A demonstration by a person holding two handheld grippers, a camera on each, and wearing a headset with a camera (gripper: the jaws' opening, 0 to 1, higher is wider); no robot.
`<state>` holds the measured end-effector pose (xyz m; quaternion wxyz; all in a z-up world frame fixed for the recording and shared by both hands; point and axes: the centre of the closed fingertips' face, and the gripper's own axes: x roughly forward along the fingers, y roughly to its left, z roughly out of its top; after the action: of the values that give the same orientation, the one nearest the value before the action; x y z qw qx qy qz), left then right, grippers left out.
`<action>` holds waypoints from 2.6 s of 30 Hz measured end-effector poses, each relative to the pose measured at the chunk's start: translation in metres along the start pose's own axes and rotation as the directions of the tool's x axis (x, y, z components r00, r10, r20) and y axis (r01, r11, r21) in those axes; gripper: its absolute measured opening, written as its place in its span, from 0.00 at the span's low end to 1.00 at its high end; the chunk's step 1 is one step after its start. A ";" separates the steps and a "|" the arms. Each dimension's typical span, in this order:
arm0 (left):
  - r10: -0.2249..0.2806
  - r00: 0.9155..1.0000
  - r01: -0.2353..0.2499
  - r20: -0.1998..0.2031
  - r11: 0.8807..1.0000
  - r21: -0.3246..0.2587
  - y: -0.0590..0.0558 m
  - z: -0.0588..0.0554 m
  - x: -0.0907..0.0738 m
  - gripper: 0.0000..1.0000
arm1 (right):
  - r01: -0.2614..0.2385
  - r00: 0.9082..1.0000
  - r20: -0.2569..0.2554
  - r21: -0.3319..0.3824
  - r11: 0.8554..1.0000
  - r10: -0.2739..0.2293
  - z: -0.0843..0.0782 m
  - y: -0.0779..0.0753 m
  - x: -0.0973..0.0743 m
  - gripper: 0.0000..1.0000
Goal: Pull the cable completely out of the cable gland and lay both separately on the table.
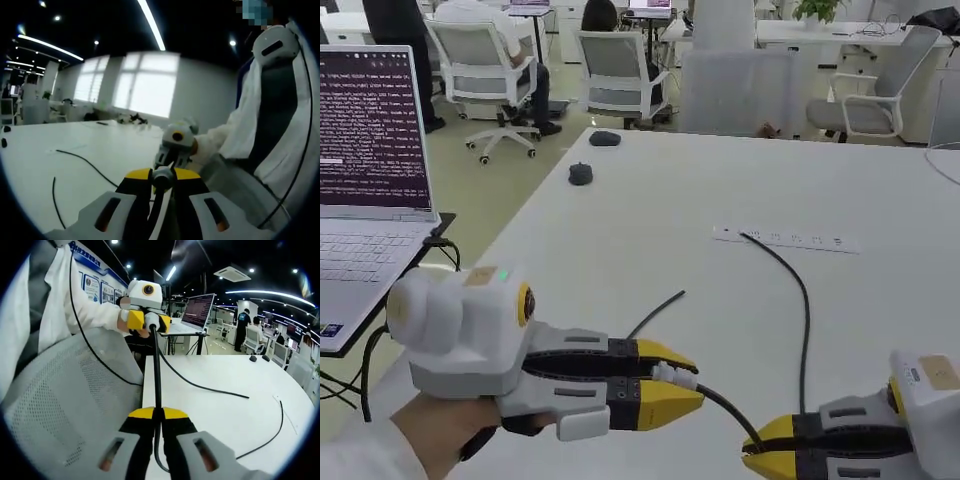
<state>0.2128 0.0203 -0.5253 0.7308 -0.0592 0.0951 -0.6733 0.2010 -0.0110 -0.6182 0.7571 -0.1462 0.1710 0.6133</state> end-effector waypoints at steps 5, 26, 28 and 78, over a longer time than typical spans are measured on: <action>0.006 1.000 -0.006 -0.001 1.000 -0.005 0.002 0.000 0.000 0.17 | -0.005 1.000 -0.015 0.005 1.000 0.005 -0.002 0.000 0.000 0.03; 0.013 1.000 -0.013 0.013 1.000 -0.002 0.004 0.002 -0.001 0.17 | 0.003 0.984 0.177 -0.074 0.997 0.010 0.105 -0.002 -0.014 0.10; 0.015 1.000 -0.015 0.015 1.000 -0.001 0.004 0.002 -0.001 0.17 | -0.004 0.983 0.182 -0.086 0.996 0.019 0.110 0.000 -0.013 0.09; 0.036 0.998 -0.036 0.043 0.999 0.003 0.009 0.009 -0.005 0.17 | -0.002 0.985 0.170 -0.034 0.999 0.008 0.083 -0.008 -0.016 0.02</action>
<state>0.2235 0.0253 -0.5182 0.7447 -0.0705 0.0789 -0.6589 0.2121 0.0094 -0.5366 0.7649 -0.1059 0.0956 0.6282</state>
